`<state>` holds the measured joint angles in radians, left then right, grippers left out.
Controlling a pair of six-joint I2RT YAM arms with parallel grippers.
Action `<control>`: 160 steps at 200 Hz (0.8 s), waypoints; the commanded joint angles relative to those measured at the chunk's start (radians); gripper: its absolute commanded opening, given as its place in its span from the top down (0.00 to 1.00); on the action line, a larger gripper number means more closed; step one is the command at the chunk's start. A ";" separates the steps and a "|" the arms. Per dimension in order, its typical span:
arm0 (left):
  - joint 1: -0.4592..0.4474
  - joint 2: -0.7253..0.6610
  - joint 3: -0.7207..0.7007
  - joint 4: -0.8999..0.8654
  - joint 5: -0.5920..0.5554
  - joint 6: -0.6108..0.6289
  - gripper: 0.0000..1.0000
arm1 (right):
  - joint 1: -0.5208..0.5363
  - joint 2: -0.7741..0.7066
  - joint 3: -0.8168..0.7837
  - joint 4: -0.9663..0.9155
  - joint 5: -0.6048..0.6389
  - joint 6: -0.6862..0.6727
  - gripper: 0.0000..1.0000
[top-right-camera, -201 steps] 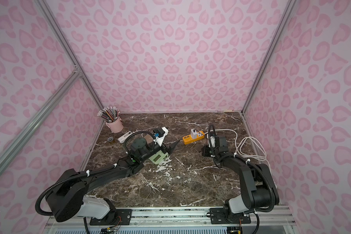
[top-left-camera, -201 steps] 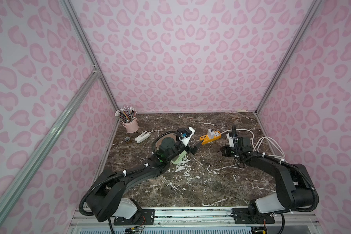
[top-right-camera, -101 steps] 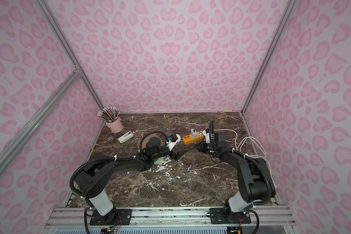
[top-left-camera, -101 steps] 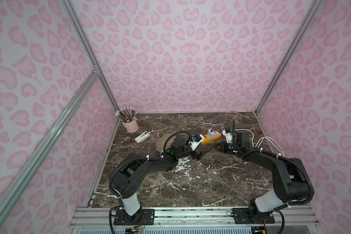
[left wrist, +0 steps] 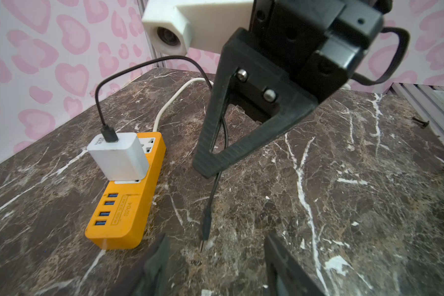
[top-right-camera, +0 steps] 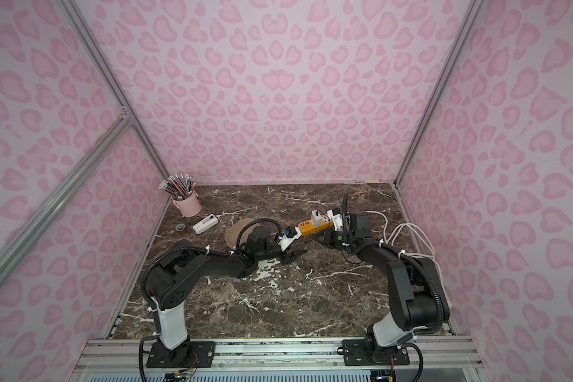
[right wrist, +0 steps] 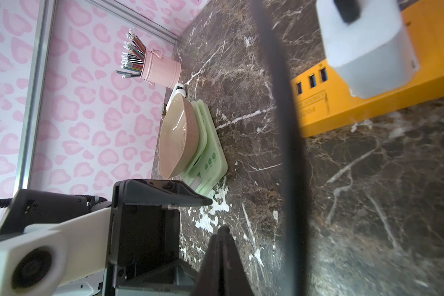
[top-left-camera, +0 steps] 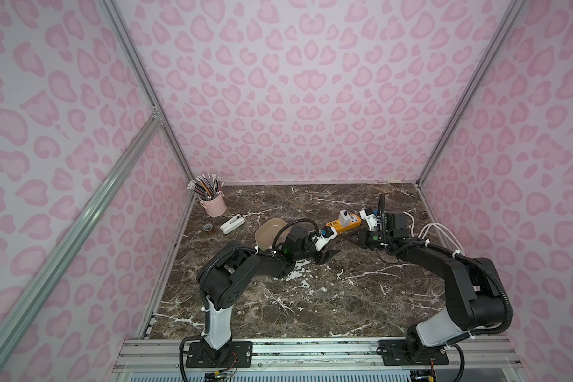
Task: Charge the electronic scale
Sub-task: Pick up the charging cable from the center of the board.
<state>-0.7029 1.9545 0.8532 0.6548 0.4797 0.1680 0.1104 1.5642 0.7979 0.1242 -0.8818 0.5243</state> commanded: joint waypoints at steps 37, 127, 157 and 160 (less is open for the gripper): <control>0.027 0.033 0.020 0.027 0.046 0.027 0.50 | 0.003 -0.008 0.027 0.022 -0.050 0.019 0.97; 0.028 0.032 0.018 0.057 0.061 0.021 0.61 | 0.005 -0.023 0.011 0.035 -0.045 0.034 0.98; 0.028 0.034 0.018 0.067 0.065 0.015 0.62 | 0.011 -0.017 0.008 0.040 -0.047 0.036 0.98; 0.028 0.034 0.018 0.067 0.065 0.015 0.62 | 0.011 -0.016 0.008 0.040 -0.047 0.037 0.98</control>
<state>-0.6762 1.9884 0.8665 0.6743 0.5289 0.1833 0.1177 1.5452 0.8082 0.1261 -0.9142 0.5537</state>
